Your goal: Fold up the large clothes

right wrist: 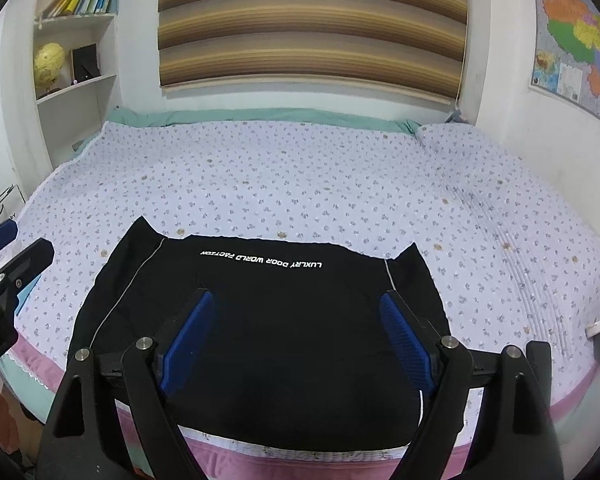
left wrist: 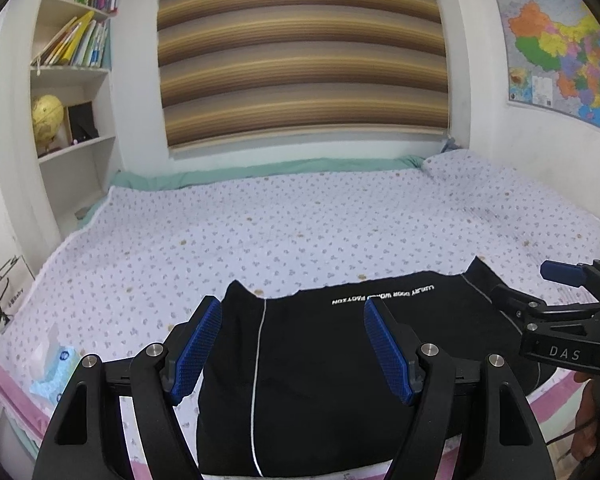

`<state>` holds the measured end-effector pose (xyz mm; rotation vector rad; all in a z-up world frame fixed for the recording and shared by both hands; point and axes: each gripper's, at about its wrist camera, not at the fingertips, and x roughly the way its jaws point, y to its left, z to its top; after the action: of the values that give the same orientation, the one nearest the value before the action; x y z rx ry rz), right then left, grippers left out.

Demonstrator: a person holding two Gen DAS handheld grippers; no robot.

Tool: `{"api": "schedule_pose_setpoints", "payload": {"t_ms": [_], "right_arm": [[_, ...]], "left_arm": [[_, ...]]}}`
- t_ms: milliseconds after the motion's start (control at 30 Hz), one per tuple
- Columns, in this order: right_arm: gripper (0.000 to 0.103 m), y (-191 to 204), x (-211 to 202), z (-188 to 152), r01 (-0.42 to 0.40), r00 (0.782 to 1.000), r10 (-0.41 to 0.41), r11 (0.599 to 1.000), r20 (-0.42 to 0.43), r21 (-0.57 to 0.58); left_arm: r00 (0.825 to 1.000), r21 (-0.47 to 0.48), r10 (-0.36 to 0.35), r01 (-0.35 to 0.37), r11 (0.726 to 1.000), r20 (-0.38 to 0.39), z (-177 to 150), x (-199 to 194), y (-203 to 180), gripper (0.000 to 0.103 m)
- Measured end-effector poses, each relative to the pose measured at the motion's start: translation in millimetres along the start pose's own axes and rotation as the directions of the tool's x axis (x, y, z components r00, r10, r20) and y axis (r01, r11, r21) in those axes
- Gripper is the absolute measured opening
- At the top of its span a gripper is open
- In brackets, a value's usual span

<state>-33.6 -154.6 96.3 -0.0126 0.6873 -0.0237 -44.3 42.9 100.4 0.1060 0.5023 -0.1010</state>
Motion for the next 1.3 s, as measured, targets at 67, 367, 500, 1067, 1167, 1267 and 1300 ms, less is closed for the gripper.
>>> {"api": "schedule_pose_setpoints", "payload": {"t_ms": [67,367,500,1067,1167,1267,1300], "right_arm": [[0.086,0.3,4.0,-1.1,0.002,1.0,-0.002,1.0,-0.01,0.002],[0.086,0.2,16.5,-5.4,0.003,0.999,-0.003,1.0,-0.038,0.007],[0.086,-3.5,20.5,-7.4,0.0,0.999,0.001,1.0,-0.052,0.019],[0.086,-11.0,27.4,-13.5,-0.003,0.997,0.005,0.999,-0.078,0.035],[0.086,-11.6,28.9,-13.5,-0.003,0.997,0.006,0.999,-0.081,0.034],[0.086,-11.5,29.8,-13.7,-0.004,0.996,0.007,0.999,-0.084,0.033],[0.086,-11.4,30.5,-13.7,-0.005,0.996,0.007,0.999,-0.085,0.032]], "left_arm": [[1.0,-0.006,0.002,-0.002,1.0,-0.01,-1.8,3.0,1.1,0.075],[0.999,-0.038,-0.007,0.006,0.999,-0.046,-7.5,13.7,6.9,0.075],[0.998,-0.056,-0.017,0.013,0.998,-0.063,-10.1,17.2,9.1,0.075],[0.995,-0.045,-0.023,0.019,0.999,-0.096,-15.1,27.7,6.7,0.075],[0.995,-0.044,-0.026,0.022,0.999,-0.1,-15.8,29.1,6.7,0.075],[0.994,-0.044,-0.027,0.022,0.999,-0.104,-16.4,30.8,7.4,0.075],[0.994,-0.044,-0.027,0.023,0.999,-0.106,-16.4,31.5,8.5,0.075]]}}
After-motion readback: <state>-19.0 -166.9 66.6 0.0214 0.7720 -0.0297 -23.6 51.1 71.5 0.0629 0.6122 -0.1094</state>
